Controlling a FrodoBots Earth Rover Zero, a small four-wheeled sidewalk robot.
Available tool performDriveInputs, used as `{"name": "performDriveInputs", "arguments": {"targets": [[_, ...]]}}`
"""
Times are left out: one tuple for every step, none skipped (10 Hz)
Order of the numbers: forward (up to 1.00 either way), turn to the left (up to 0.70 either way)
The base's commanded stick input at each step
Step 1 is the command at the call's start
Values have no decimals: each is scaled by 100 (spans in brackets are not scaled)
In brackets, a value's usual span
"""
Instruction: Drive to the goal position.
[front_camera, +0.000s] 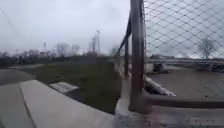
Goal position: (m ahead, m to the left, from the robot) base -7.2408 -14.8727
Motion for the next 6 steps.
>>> {"name": "performDriveInputs", "arguments": {"targets": [[4,0],[4,0],[4,0],[4,0],[4,0],[4,0]]}}
